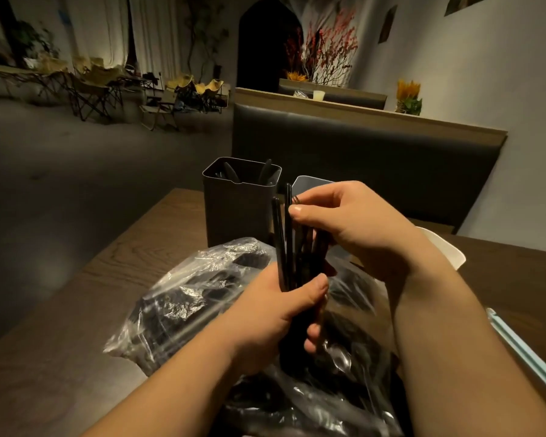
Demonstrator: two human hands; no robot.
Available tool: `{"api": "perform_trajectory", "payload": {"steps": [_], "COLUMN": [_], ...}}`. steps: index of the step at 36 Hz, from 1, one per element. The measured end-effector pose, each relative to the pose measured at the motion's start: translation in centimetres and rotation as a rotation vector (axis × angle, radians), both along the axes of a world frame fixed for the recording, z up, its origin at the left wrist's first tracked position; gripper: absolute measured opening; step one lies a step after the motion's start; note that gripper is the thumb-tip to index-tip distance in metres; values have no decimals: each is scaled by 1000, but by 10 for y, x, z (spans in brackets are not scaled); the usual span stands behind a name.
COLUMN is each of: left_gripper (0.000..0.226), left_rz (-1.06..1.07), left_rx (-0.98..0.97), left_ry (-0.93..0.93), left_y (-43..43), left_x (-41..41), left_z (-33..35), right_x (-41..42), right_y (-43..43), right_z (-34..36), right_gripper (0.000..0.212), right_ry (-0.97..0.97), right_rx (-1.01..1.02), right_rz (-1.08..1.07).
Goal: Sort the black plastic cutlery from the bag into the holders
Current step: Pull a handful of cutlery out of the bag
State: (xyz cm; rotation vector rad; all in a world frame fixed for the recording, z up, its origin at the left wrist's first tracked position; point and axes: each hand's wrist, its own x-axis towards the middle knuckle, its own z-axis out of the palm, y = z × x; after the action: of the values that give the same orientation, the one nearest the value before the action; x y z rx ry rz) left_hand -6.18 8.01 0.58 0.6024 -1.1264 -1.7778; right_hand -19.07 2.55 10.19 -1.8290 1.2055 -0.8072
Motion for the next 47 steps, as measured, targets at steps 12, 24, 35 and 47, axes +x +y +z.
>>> {"api": "perform_trajectory", "payload": {"steps": [12,24,35,47], "left_gripper": [30,25,26,25], "left_rz": [70,88,74,138], "left_rx": [99,95,69,12], "left_ry": [22,34,99,55], "left_y": [-5,-6,-5,-8], "left_x": [-3,-4,-2,-1], "left_z": [-3,-3,-1,-1], "right_x": [-25,-73,-63,-42], "right_y": [-6,-37,-57,-14], "right_z": [15,-1,-44,-17], "right_gripper": [16,18,22,79], "right_ry": [-618,-457,247,547], "right_rx": [-527,-1049,-834,-964], "right_rz": [-379,-781,-591,-206]}}
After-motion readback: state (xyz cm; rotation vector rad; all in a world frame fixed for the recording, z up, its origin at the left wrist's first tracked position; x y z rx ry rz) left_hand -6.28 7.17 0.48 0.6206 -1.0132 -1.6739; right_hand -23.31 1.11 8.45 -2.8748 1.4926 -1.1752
